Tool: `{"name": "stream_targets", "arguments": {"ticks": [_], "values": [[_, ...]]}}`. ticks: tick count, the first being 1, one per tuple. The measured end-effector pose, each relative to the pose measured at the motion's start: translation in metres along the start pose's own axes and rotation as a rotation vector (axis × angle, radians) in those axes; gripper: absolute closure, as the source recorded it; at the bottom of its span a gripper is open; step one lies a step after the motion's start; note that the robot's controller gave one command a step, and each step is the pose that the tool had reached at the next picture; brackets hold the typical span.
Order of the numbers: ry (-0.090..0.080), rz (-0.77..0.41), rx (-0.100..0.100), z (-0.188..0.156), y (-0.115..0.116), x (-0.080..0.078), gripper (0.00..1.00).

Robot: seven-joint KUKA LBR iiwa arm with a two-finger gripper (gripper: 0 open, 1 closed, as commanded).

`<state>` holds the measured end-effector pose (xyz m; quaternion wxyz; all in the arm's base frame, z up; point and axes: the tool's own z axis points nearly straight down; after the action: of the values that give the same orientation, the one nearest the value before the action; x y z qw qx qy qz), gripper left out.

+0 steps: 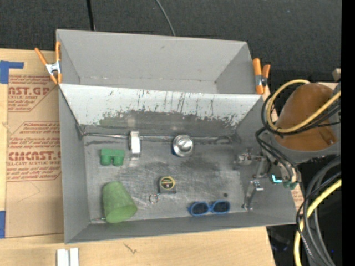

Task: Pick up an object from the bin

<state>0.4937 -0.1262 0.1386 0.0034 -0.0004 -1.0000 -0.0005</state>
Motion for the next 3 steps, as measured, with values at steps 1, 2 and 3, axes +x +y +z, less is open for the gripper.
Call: {"name": "stream_targets", "arguments": {"ticks": [1, 2, 3], "values": [[-0.027, -0.114, 0.006, 0.066, 0.064, 0.004, 0.00], [-0.009, -0.007, -0.001, 0.038, 0.093, 0.012, 0.00], [-0.008, -0.193, 0.002, 0.029, 0.075, 0.013, 0.00]]}}
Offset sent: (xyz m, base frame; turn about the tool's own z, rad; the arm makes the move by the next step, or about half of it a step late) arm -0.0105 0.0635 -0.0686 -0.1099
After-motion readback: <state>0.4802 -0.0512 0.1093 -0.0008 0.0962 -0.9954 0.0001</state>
